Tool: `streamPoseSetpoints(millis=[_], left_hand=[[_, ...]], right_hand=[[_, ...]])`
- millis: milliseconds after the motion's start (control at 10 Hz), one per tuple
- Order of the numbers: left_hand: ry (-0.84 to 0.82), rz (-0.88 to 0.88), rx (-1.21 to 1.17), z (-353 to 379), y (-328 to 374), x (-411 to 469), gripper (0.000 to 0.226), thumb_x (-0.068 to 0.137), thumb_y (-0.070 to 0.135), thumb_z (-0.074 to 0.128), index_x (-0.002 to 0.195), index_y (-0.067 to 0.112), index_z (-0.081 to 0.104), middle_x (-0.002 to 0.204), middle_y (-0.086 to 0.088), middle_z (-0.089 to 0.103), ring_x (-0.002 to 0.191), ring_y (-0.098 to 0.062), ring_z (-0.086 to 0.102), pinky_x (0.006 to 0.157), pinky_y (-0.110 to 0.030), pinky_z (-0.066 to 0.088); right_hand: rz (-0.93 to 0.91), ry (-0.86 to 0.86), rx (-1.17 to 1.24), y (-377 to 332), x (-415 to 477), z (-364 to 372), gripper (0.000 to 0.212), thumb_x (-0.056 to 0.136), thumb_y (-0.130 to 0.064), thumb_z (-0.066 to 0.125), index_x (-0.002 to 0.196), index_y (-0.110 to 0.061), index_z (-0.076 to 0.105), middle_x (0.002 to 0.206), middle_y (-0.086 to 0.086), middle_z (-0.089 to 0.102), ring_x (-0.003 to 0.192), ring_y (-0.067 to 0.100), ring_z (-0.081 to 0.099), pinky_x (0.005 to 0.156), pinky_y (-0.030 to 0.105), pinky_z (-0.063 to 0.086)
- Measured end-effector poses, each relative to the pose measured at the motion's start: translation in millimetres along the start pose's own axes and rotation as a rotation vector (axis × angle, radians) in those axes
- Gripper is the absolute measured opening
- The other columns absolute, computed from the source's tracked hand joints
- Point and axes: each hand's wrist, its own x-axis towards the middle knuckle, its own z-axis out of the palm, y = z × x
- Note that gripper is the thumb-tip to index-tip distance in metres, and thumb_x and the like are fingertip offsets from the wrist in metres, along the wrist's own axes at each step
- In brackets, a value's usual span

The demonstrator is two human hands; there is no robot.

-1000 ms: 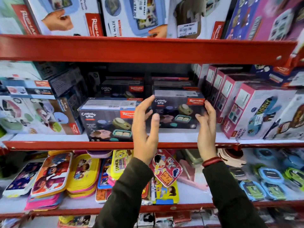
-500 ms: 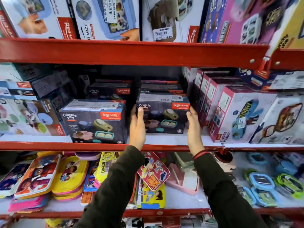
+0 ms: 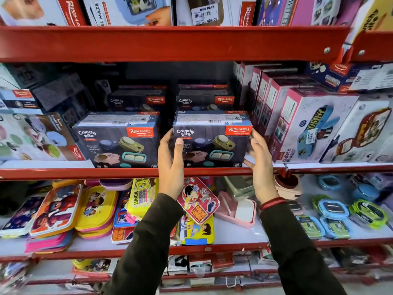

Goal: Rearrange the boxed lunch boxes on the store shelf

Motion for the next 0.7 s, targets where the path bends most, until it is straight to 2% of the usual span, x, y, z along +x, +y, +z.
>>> streamPoseSetpoints(millis=[100, 200, 300, 400, 500, 600, 700], left_hand=[[-0.024, -0.005, -0.003, -4, 1, -5, 0.053, 0.100, 0.057, 0.050, 0.149, 0.038, 0.047, 0.155, 0.010, 0.053, 0.145, -0.006, 0.049, 0.127, -0.045, 0.038], [-0.067, -0.011, -0.001, -9, 0, -8, 0.056, 0.099, 0.056, 0.050, 0.152, 0.037, 0.046, 0.157, 0.010, 0.052, 0.145, -0.004, 0.048, 0.127, -0.044, 0.038], [-0.093, -0.030, 0.018, -13, 4, -9, 0.067, 0.095, 0.061, 0.051, 0.156, 0.034, 0.043, 0.159, 0.009, 0.050, 0.146, -0.004, 0.047, 0.127, -0.043, 0.038], [-0.091, -0.029, 0.020, -13, 4, -11, 0.075, 0.092, 0.064, 0.053, 0.158, 0.033, 0.039, 0.163, 0.007, 0.046, 0.150, -0.008, 0.044, 0.128, -0.046, 0.036], [-0.042, 0.039, 0.092, -12, 12, -20, 0.065, 0.097, 0.057, 0.053, 0.156, 0.034, 0.038, 0.162, 0.009, 0.043, 0.151, -0.010, 0.041, 0.128, -0.049, 0.035], [-0.003, 0.257, 0.145, -9, 31, -25, 0.048, 0.105, 0.040, 0.052, 0.151, 0.034, 0.042, 0.155, 0.010, 0.047, 0.149, -0.013, 0.042, 0.125, -0.051, 0.037], [0.029, 0.550, 0.239, -4, 67, -19, 0.042, 0.107, 0.022, 0.052, 0.149, 0.020, 0.048, 0.149, 0.000, 0.052, 0.144, -0.017, 0.046, 0.121, -0.048, 0.039]], right_hand=[[-0.006, 0.011, -0.020, 3, -6, -1, 0.056, 0.087, -0.059, 0.039, 0.141, -0.049, 0.047, 0.152, -0.013, 0.051, 0.145, 0.009, 0.043, 0.123, 0.054, 0.032], [0.003, 0.011, -0.030, 3, -10, 0, 0.065, 0.089, -0.056, 0.038, 0.152, -0.039, 0.040, 0.156, -0.009, 0.048, 0.146, 0.012, 0.043, 0.124, 0.054, 0.031], [0.012, 0.005, -0.044, 1, -12, 0, 0.071, 0.085, -0.061, 0.038, 0.153, -0.039, 0.039, 0.156, -0.009, 0.049, 0.146, 0.012, 0.043, 0.124, 0.054, 0.032], [-0.027, 0.020, -0.046, -1, -10, -2, 0.065, 0.092, -0.055, 0.040, 0.154, -0.034, 0.037, 0.151, -0.012, 0.047, 0.144, 0.010, 0.042, 0.125, 0.048, 0.031], [-0.125, 0.089, -0.079, -8, -14, -4, 0.052, 0.104, -0.036, 0.044, 0.154, -0.023, 0.037, 0.158, -0.008, 0.042, 0.144, 0.008, 0.040, 0.123, 0.027, 0.033], [-0.321, 0.183, -0.158, -21, -17, -7, 0.050, 0.102, -0.039, 0.048, 0.150, -0.025, 0.043, 0.158, -0.005, 0.043, 0.146, 0.008, 0.039, 0.125, 0.037, 0.031], [-0.623, 0.254, -0.372, -51, -14, -4, 0.049, 0.103, -0.036, 0.048, 0.148, -0.018, 0.044, 0.155, 0.002, 0.044, 0.147, 0.013, 0.038, 0.124, 0.045, 0.031]])
